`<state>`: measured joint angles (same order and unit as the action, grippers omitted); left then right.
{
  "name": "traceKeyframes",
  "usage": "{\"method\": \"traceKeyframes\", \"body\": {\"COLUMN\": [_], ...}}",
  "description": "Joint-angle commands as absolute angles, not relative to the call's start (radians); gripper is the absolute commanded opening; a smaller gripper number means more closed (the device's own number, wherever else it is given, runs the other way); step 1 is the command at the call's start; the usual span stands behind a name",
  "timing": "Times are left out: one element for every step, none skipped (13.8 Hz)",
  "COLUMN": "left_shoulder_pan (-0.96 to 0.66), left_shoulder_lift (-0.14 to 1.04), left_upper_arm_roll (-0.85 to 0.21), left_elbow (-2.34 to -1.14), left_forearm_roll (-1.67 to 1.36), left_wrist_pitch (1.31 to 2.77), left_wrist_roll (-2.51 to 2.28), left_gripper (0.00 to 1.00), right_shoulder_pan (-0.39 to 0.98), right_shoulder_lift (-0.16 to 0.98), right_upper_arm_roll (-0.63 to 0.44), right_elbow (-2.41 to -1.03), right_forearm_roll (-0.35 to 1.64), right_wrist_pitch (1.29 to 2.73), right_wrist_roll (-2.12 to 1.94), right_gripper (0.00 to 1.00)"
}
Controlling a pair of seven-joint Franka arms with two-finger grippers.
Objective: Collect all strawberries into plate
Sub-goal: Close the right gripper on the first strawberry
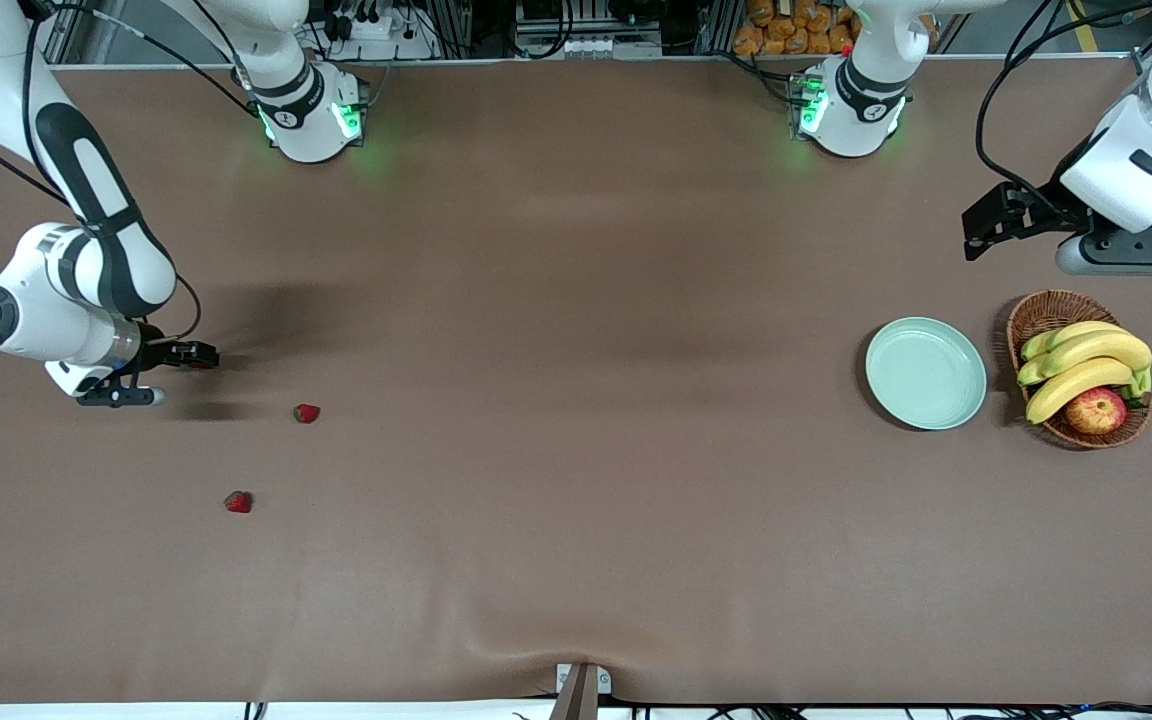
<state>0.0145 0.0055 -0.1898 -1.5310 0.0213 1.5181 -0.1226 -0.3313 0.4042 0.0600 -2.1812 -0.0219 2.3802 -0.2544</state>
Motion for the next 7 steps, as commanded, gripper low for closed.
{"method": "traceKeyframes", "body": {"left_shoulder_pan": [0.017,0.017,0.017,0.017,0.014,0.011,0.009], "left_shoulder_lift": [-0.002,-0.002,0.0,0.0,0.0,0.0,0.0], "left_upper_arm_roll": [-0.192,-0.193,-0.193,-0.193,-0.193,-0.193,-0.195], "left_elbow": [-1.532,-1.532,-1.532,-1.532,-1.531,-1.529,-1.531], "left_forearm_roll": [0.021,0.021,0.021,0.021,0.02,0.02,0.02], "left_wrist_pitch": [1.52,1.52,1.52,1.52,1.52,1.52,1.52], "left_wrist_roll": [-0.135,-0.135,-0.135,-0.135,-0.137,-0.137,-0.137], "left_gripper": [1.0,1.0,1.0,1.0,1.0,1.0,1.0], "right_shoulder_pan": [-0.33,-0.33,-0.33,-0.336,-0.339,-0.339,-0.339], "right_shoulder_lift": [0.419,0.419,0.42,0.42,0.42,0.42,0.42], "right_upper_arm_roll": [0.061,0.061,0.061,0.061,0.061,0.061,0.061], "right_elbow": [-2.195,-2.195,-2.195,-2.194,-2.194,-2.194,-2.194], "right_forearm_roll": [-0.058,-0.06,-0.067,-0.078,-0.083,-0.083,-0.084], "right_wrist_pitch": [2.411,2.411,2.411,2.411,2.41,2.41,2.41], "right_wrist_roll": [-0.264,-0.265,-0.265,-0.265,-0.265,-0.265,-0.265], "right_gripper": [0.72,0.72,0.67,0.6,0.52,0.39,0.27]}}
